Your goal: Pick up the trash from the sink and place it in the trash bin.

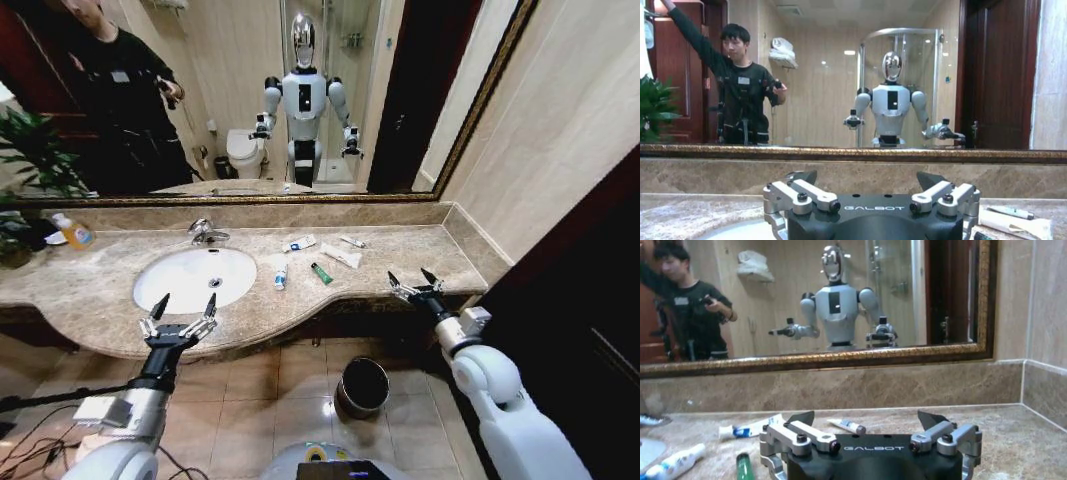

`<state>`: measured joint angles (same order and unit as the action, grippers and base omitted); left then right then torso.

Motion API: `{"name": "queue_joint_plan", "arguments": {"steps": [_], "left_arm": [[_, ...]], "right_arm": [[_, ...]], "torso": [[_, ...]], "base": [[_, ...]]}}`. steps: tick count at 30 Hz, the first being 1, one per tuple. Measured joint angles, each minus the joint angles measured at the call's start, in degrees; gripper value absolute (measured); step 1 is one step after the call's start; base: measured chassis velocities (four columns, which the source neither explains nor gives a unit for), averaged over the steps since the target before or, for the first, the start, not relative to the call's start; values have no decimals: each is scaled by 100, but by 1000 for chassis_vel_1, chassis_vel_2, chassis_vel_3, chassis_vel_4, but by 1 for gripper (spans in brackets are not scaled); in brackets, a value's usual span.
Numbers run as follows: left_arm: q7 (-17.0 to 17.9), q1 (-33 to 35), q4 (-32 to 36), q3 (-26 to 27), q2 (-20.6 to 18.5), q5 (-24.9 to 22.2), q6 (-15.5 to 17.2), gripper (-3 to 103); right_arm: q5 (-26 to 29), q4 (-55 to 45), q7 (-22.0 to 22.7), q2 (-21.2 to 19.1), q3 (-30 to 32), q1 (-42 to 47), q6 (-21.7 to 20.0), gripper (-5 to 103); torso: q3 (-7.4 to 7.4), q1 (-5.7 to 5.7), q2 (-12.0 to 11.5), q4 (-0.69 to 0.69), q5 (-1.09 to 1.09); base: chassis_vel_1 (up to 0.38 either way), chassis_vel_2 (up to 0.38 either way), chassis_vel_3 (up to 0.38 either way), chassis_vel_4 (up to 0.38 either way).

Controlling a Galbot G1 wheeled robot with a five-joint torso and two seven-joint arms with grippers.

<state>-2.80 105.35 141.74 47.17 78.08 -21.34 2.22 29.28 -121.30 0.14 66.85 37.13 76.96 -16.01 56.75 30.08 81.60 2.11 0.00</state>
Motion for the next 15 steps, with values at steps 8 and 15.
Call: {"name": "queue_joint_plan", "arguments": {"steps": [8, 15], "left_arm": [[0, 0, 0, 0, 0, 0, 0, 100], [0, 0, 0, 0, 0, 0, 0, 100]], "right_arm": [[40, -83, -1, 71, -58, 82, -232, 100], [-23, -121, -44, 89, 13, 166, -258, 100]], "torso": [[0, 0, 0, 0, -1], [0, 0, 0, 0, 0]], "base": [[0, 0, 0, 0], [0, 0, 0, 0]]}}
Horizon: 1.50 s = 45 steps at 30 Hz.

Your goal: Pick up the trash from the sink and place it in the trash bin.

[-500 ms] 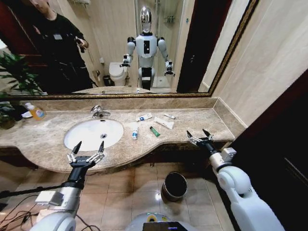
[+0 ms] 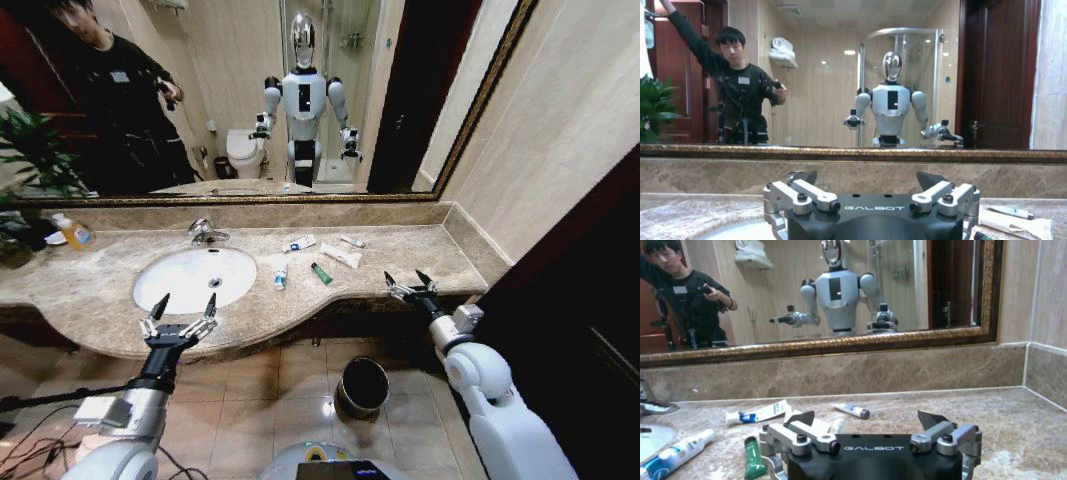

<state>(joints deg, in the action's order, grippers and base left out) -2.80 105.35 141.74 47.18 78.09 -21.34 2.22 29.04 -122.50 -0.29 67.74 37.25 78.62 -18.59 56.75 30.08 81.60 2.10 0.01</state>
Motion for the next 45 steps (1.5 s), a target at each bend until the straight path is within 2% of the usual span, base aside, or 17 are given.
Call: {"name": "queue_joint_plan", "arguments": {"steps": [12, 23, 27, 35, 45], "left_arm": [[0, 0, 0, 0, 0, 0, 0, 100], [0, 0, 0, -1, 0, 0, 0, 100], [0, 0, 0, 0, 0, 0, 0, 100], [0, 0, 0, 0, 0, 0, 0, 100], [0, 0, 0, 0, 0, 0, 0, 100]], "right_arm": [[40, 112, -42, -67, -135, -222, -59, 100], [137, 990, -793, -642, -371, -1153, -23, 100], [140, 1306, -931, -771, -588, -1536, -100, 100], [140, 2040, -1099, -787, -1062, -2120, -72, 100], [182, 2967, -1179, -587, -1892, -3061, -74, 100]], "torso": [[0, -1, 0, 0, 0], [0, 0, 0, 0, 0], [0, 0, 0, 0, -1], [0, 0, 0, 0, -1], [0, 1, 0, 1, 0]], "base": [[0, 0, 0, 0], [0, 0, 0, 0], [0, 0, 0, 0], [0, 0, 0, 0], [0, 0, 0, 0]]}}
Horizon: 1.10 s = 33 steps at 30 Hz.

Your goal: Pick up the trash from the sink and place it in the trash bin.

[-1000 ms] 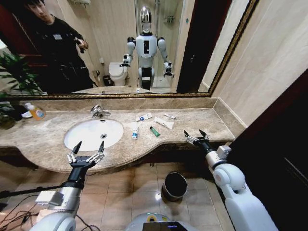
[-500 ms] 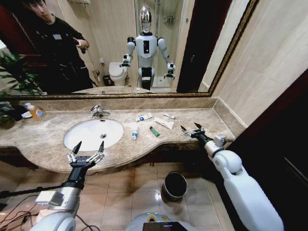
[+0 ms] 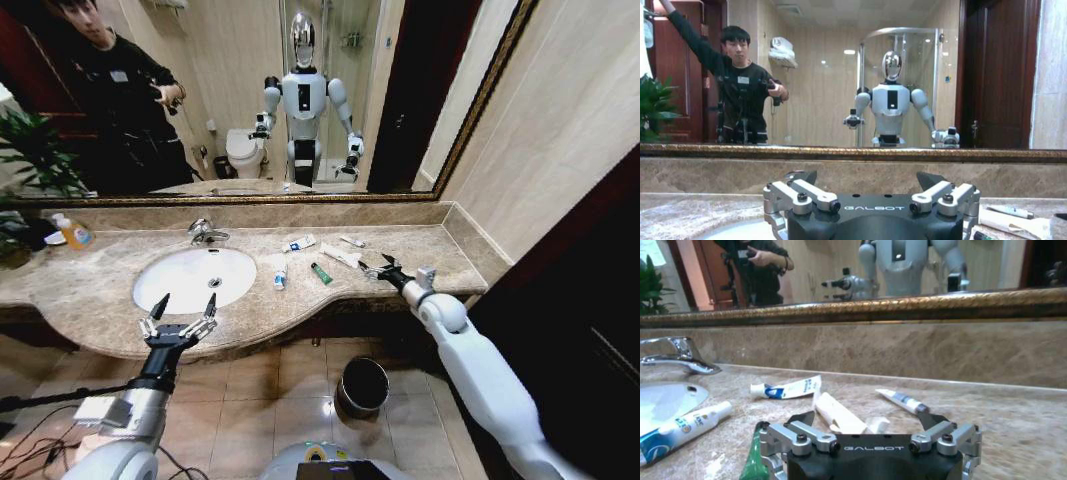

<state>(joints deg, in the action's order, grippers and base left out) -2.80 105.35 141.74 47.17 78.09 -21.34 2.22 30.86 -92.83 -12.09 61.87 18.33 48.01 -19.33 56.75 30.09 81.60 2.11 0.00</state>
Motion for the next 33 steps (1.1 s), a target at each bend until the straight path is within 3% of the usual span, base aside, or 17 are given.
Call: {"name": "queue_joint_plan", "arguments": {"steps": [8, 30, 33], "left_arm": [[0, 0, 0, 0, 0, 0, 0, 100], [0, 0, 0, 0, 0, 0, 0, 100], [0, 0, 0, 0, 0, 0, 0, 100]], "right_arm": [[404, 519, 108, 151, -348, -602, -269, 100], [338, 1178, 214, 396, -576, -982, -461, 102], [321, 1177, 367, 408, -598, -987, -495, 95]], "torso": [[0, 0, 0, 0, 0], [0, -1, 0, 0, 0], [-1, -1, 0, 0, -1]], "base": [[0, 0, 0, 0], [0, 0, 0, 0], [0, 0, 0, 0]]}}
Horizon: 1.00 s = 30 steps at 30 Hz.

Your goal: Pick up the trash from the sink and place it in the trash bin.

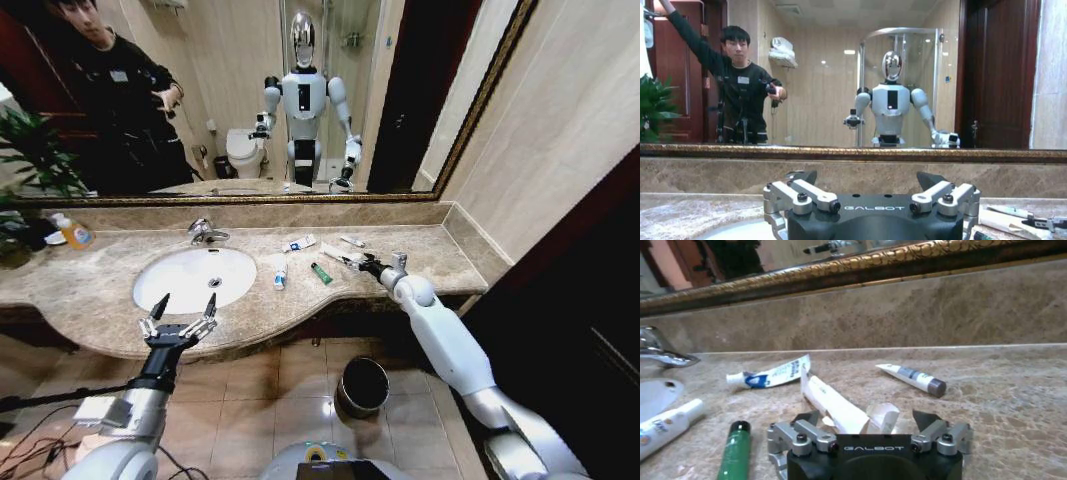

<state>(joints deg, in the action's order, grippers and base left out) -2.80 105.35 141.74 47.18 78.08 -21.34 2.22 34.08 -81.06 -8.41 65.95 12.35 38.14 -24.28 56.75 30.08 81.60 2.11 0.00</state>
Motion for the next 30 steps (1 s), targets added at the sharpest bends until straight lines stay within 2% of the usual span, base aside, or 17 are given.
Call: {"name": "queue_joint_plan", "arguments": {"steps": [5, 8, 10, 11, 14, 16, 17, 19, 27, 29, 30], "left_arm": [[0, 0, 0, 0, 0, 0, 0, 100], [0, 0, 0, 0, 0, 0, 0, 100], [0, 0, 0, 0, 0, 0, 0, 100], [0, 0, 0, 0, 0, 0, 0, 100], [0, 0, 0, -1, 0, 0, 0, 100], [0, 0, 0, 0, 0, 0, 0, 100], [0, 0, 0, 0, 0, 0, 0, 100], [0, 0, 0, 0, 0, 0, 0, 100], [0, 0, 0, 0, 0, 0, 0, 100], [0, 0, 0, 0, 0, 0, 0, 100], [0, 0, 0, 0, 0, 0, 0, 100]], "right_arm": [[-16, -15, 77, 9, 13, 28, -26, 79], [-27, -34, 78, 10, 30, 64, -23, 79], [-44, -67, 124, 21, 49, 82, -22, 68], [-44, -67, 124, 21, 49, 82, -22, 68], [-49, -109, 136, 23, 65, 98, -21, 55], [-49, -125, 136, 21, 65, 108, -21, 55], [-50, -151, 135, 13, 65, 127, -20, 48], [-50, -168, 134, 8, 64, 142, -19, 48], [-126, -296, 125, 4, 60, 296, 35, 20], [-137, -336, 133, 1, 63, 320, 41, 20], [-142, -413, 149, -9, 75, 352, 53, 12]], "torso": [[0, 0, 0, 0, 0], [0, 0, 0, 0, 0], [0, 0, 0, 0, 0], [0, 0, 0, 0, 0], [0, 0, 0, 0, 0], [0, 0, 0, 0, 0], [0, 0, 0, 0, 0], [0, 0, 0, 0, 0], [0, 0, 0, 0, 0], [0, 0, 0, 0, 1], [0, 0, 0, 0, 1]], "base": [[0, 0, 0, 0], [0, 0, 0, 0], [0, 0, 0, 0], [0, 0, 0, 0], [0, 0, 0, 0], [0, 0, 0, 0], [0, 0, 0, 0], [0, 0, 0, 0], [0, 0, 0, 0], [0, 0, 0, 0], [0, 0, 0, 0]]}}
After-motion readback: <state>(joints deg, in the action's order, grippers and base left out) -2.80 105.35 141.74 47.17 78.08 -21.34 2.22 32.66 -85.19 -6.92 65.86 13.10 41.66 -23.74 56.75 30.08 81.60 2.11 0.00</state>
